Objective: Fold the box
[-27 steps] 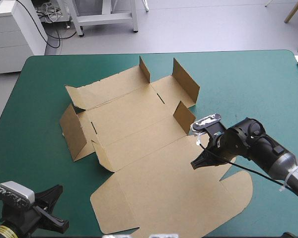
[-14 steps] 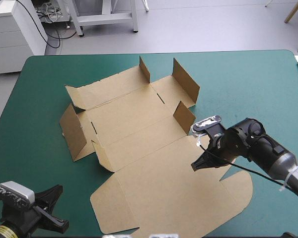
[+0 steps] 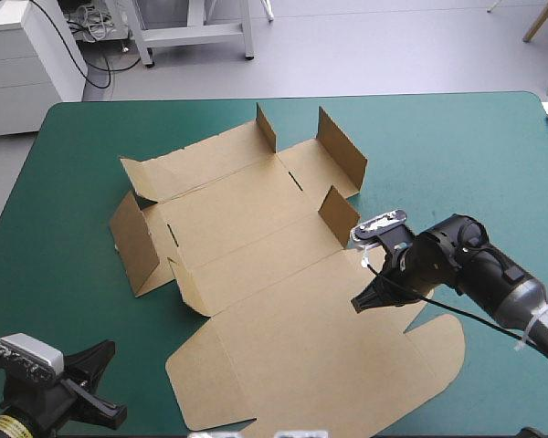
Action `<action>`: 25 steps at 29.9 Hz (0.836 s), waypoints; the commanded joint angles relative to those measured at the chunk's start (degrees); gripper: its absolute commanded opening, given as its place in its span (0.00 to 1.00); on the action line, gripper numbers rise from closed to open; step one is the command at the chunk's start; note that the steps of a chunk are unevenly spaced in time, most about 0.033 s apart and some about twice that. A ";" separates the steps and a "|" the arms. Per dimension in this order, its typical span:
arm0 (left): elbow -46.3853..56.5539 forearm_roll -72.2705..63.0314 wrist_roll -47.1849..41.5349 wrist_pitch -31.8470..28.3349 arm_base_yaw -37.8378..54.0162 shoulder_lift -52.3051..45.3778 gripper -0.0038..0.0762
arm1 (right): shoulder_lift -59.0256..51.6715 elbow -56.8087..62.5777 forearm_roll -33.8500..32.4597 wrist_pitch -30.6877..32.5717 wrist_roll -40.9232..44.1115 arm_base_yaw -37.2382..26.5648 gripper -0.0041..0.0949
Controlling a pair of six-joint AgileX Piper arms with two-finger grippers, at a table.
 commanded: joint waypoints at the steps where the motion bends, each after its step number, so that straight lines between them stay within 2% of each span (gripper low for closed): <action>1: -1.26 -0.72 -0.25 -3.99 -0.08 0.80 0.04 | -1.29 -5.14 -0.61 1.27 -0.95 -0.09 0.02; 9: -1.26 -0.72 -0.25 -3.99 -0.08 0.80 0.04 | -0.18 -15.43 -4.52 6.51 -0.95 -0.09 0.02; 25: -1.26 -0.72 -0.25 -3.99 -0.08 0.80 0.04 | 13.18 -28.95 -5.35 6.50 -4.47 -0.19 0.02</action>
